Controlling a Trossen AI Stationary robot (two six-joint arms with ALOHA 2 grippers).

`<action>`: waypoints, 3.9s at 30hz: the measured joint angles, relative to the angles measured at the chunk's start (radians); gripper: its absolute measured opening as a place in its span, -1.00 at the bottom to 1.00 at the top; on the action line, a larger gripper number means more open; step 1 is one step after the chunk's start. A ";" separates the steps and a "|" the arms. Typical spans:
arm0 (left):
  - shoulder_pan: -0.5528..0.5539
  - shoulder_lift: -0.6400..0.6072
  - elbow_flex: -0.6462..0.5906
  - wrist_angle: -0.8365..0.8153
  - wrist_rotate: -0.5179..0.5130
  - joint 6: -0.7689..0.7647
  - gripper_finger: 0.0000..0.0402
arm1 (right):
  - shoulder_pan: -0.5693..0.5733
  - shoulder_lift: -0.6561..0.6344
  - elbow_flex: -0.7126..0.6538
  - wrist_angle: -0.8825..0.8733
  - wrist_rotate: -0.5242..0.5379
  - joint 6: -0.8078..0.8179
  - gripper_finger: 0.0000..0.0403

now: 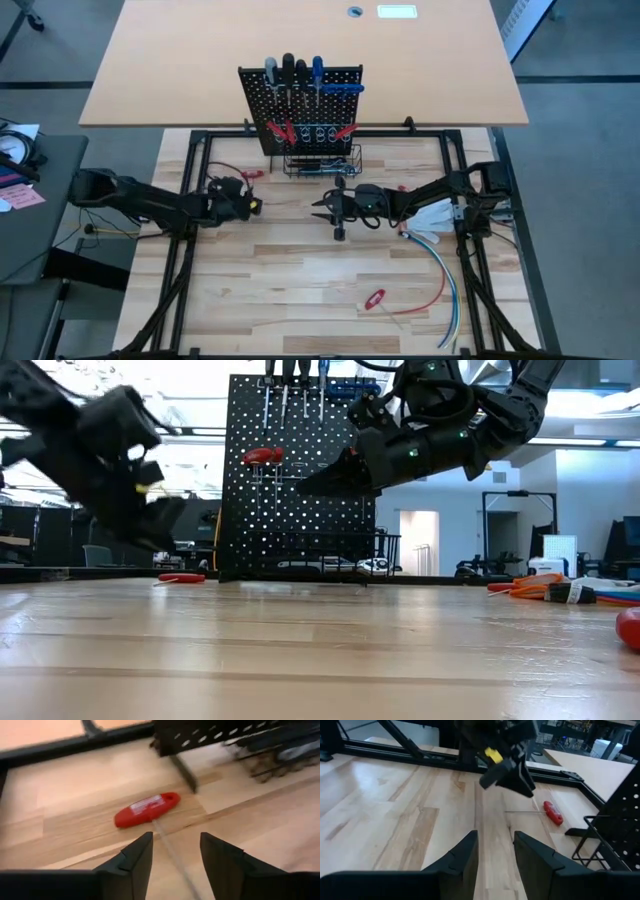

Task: Hang tools onto peg board
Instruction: Hang the red allen wrench on the pegboard

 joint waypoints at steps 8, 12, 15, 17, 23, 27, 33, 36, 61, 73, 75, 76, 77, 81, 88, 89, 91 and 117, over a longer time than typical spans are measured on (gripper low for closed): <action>0.181 0.155 -0.079 0.311 0.207 0.192 -0.18 | -0.008 0.000 0.000 -0.010 0.000 0.000 -0.35; 0.225 0.294 -0.077 0.449 0.267 0.249 -0.32 | -0.008 0.000 0.000 -0.018 0.000 0.000 -0.35; 0.237 0.379 -0.059 0.506 0.293 0.312 -0.52 | -0.008 0.000 0.000 -0.027 0.000 0.000 -0.35; 0.234 0.404 -0.045 0.502 0.322 0.354 -0.70 | -0.005 0.000 0.000 -0.040 0.000 -0.001 -0.35; 0.145 0.317 -0.015 0.372 0.468 0.360 -0.94 | -0.003 0.000 0.000 -0.045 0.000 0.000 -0.35; 0.070 0.158 -0.013 0.185 0.562 0.323 -0.99 | 0.004 0.000 0.000 -0.048 0.000 -0.008 -0.35; 0.002 -0.073 -0.019 -0.069 0.530 0.242 -1.00 | 0.006 0.000 0.000 -0.056 -0.001 -0.026 -0.35; -0.029 -0.168 -0.018 -0.168 0.498 0.190 -1.00 | 0.005 0.000 0.000 -0.076 0.000 -0.026 -0.35; -0.586 0.088 -0.078 0.255 0.023 -0.082 -1.00 | -0.109 0.004 0.367 -0.829 0.318 -0.053 -0.65; -0.594 0.179 -0.078 0.272 0.021 -0.129 -1.00 | -0.173 0.140 0.371 -0.667 0.316 -0.158 -0.65; -0.593 0.179 -0.078 0.272 0.019 -0.126 -1.00 | -0.172 0.156 0.387 -0.664 0.317 -0.174 -0.65; -0.593 0.179 -0.078 0.272 0.018 -0.126 -1.00 | -0.172 0.169 0.400 -0.664 0.317 -0.183 -0.65; -0.593 0.179 -0.078 0.272 0.018 -0.126 -1.00 | -0.172 0.180 0.411 -0.662 0.317 -0.184 -0.65; -0.593 0.179 -0.078 0.272 0.017 -0.128 -1.00 | -0.183 0.222 0.463 -0.659 0.315 -0.197 -0.65; -0.593 0.179 -0.077 0.272 0.017 -0.130 -1.00 | -0.193 0.279 0.523 -0.655 0.311 -0.224 -0.65; -0.593 0.179 -0.077 0.271 0.016 -0.130 -1.00 | -0.193 0.280 0.525 -0.655 0.313 -0.224 -0.65; -0.593 0.179 -0.077 0.272 0.016 -0.131 -1.00 | -0.190 0.276 0.525 -0.658 0.312 -0.216 -0.65; -0.707 -0.005 -0.077 0.271 -0.068 -0.067 -1.00 | 0.118 -0.236 0.236 -0.675 0.365 -0.117 -0.97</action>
